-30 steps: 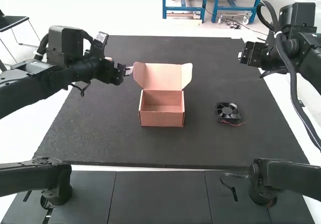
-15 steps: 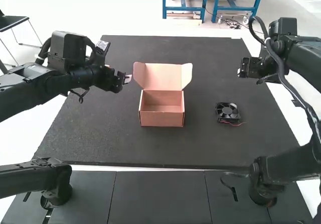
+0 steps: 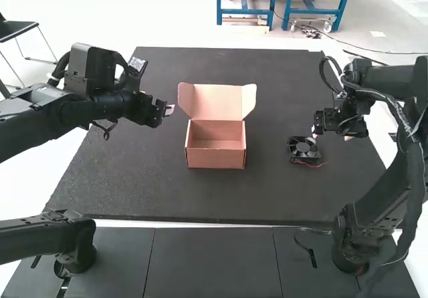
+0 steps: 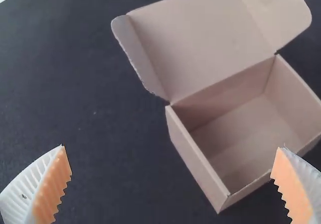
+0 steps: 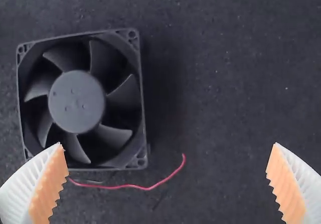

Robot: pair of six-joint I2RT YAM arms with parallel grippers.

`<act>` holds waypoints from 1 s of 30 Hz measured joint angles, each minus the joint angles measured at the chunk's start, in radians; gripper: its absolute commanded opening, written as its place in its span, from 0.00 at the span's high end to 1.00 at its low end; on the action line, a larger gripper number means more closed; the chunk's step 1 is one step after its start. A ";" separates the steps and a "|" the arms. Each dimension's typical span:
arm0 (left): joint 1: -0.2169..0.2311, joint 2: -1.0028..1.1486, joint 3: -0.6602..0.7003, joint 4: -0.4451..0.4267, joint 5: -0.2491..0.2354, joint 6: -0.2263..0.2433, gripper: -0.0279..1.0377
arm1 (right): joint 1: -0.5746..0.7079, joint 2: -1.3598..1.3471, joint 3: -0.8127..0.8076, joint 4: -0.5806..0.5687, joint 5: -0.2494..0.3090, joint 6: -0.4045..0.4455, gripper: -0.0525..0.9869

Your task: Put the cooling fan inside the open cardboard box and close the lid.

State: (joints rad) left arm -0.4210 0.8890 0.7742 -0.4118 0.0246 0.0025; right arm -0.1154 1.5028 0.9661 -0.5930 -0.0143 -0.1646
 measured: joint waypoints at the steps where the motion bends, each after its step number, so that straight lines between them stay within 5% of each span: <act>1: 0.000 0.000 0.000 -0.010 0.002 0.001 0.09 | 0.000 0.012 0.000 0.000 -0.002 -0.005 0.08; 30: 0.000 0.000 0.018 -0.071 0.027 0.036 0.09 | -0.043 0.211 0.019 0.097 0.034 -0.015 0.08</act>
State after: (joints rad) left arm -0.4210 0.8886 0.7925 -0.4831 0.0521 0.0387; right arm -0.1581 1.7138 0.9848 -0.4961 0.0193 -0.1795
